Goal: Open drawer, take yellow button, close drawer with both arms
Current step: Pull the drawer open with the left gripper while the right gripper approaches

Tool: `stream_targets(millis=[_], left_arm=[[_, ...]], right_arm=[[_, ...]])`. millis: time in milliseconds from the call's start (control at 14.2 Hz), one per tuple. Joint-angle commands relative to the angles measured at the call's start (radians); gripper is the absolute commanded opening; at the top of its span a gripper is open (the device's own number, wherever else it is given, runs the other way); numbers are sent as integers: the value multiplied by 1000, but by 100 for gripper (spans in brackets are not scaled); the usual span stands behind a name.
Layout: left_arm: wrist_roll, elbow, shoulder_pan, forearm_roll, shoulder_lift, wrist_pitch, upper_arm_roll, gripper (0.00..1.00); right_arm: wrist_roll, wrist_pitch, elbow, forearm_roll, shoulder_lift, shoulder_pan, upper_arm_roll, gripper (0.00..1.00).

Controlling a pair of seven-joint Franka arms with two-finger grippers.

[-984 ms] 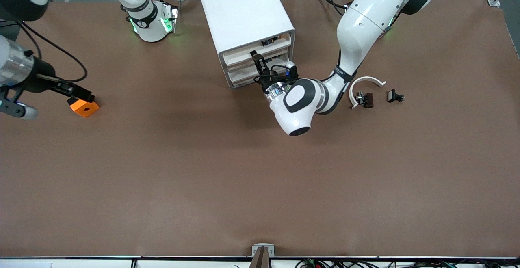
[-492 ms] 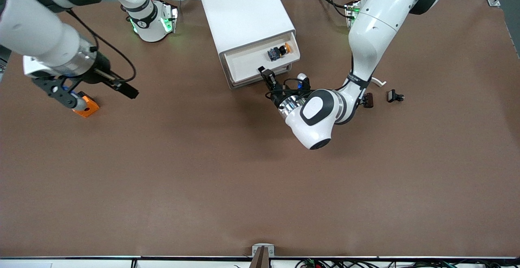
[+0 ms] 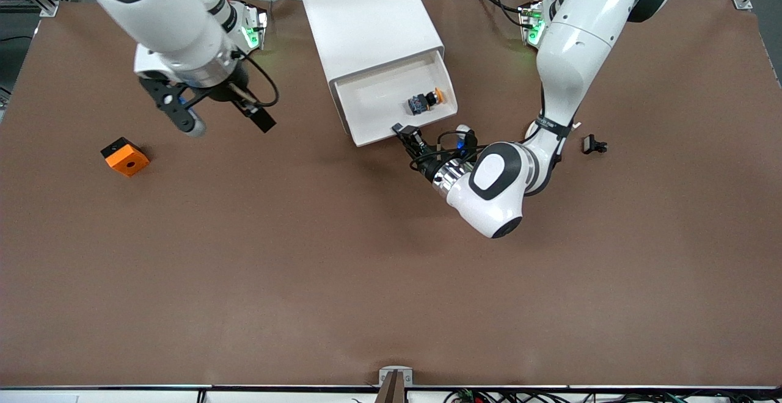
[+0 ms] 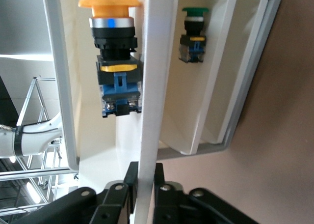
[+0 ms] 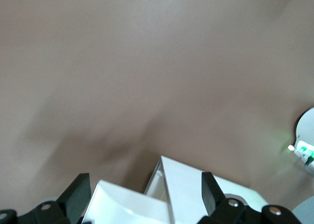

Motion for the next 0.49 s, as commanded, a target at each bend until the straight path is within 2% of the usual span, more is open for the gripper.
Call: stream_targets(millis=[0, 70, 141, 211, 422], left_arm=[[0, 30, -9, 2, 13, 64, 13, 19], [11, 29, -9, 2, 11, 64, 13, 40], [27, 30, -6, 2, 8, 64, 13, 86], [32, 32, -6, 3, 4, 62, 13, 100], [31, 76, 34, 11, -2, 58, 13, 100]], right_arm=[[125, 23, 18, 13, 49, 80, -12, 100], [160, 34, 19, 12, 61, 108, -12, 100], [208, 52, 19, 12, 76, 143, -12, 100], [252, 72, 19, 12, 90, 165, -12, 100], [334, 112, 21, 12, 127, 225, -12, 100]])
